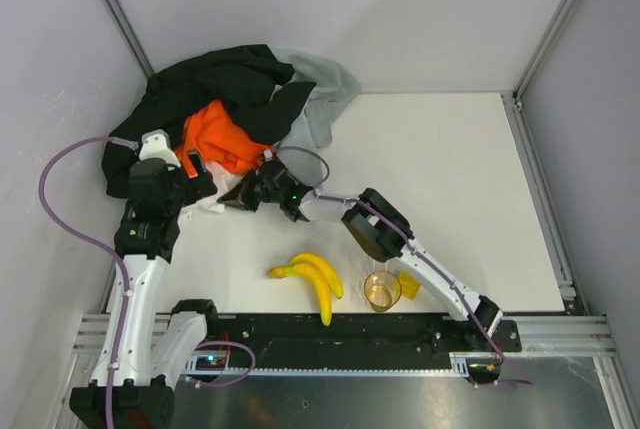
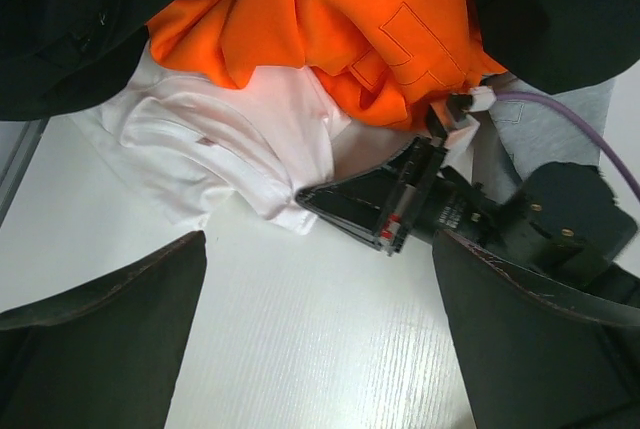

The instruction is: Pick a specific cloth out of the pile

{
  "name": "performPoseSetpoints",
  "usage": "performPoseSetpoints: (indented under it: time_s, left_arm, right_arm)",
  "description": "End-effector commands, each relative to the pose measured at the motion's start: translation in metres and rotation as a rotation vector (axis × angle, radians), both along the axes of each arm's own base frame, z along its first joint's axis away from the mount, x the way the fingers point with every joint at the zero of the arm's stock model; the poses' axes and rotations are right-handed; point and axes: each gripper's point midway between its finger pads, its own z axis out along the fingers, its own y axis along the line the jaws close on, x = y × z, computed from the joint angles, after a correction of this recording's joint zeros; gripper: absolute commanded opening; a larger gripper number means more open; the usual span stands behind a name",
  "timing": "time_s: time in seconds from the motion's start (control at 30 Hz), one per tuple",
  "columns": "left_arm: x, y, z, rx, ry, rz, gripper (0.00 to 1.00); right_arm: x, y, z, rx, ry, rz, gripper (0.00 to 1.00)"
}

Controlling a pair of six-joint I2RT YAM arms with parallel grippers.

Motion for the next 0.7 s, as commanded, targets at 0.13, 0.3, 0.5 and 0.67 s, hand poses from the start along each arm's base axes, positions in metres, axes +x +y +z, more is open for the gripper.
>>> performPoseSetpoints:
  time_s: [0.13, 0.3, 0.5, 0.67]
  left_arm:
    - [0.005, -0.005, 0.006, 0.018, -0.032, -0.034, 1.00]
    - [0.004, -0.005, 0.006, 0.020, -0.034, -0.033, 1.00]
    - [0.004, -0.005, 0.006, 0.020, -0.033, -0.034, 1.00]
    - [0.007, -0.008, 0.001, 0.008, -0.018, -0.047, 1.00]
  right_arm:
    - [0.001, -0.068, 0.073, 0.031, -0.121, -0.030, 0.00]
    - [-0.008, -0.116, 0.075, -0.037, -0.167, -0.071, 0.00]
    - [-0.020, -0.151, 0.079, -0.141, -0.243, -0.090, 0.00]
    - [-0.025, -0.153, 0.085, -0.154, -0.304, -0.050, 0.25]
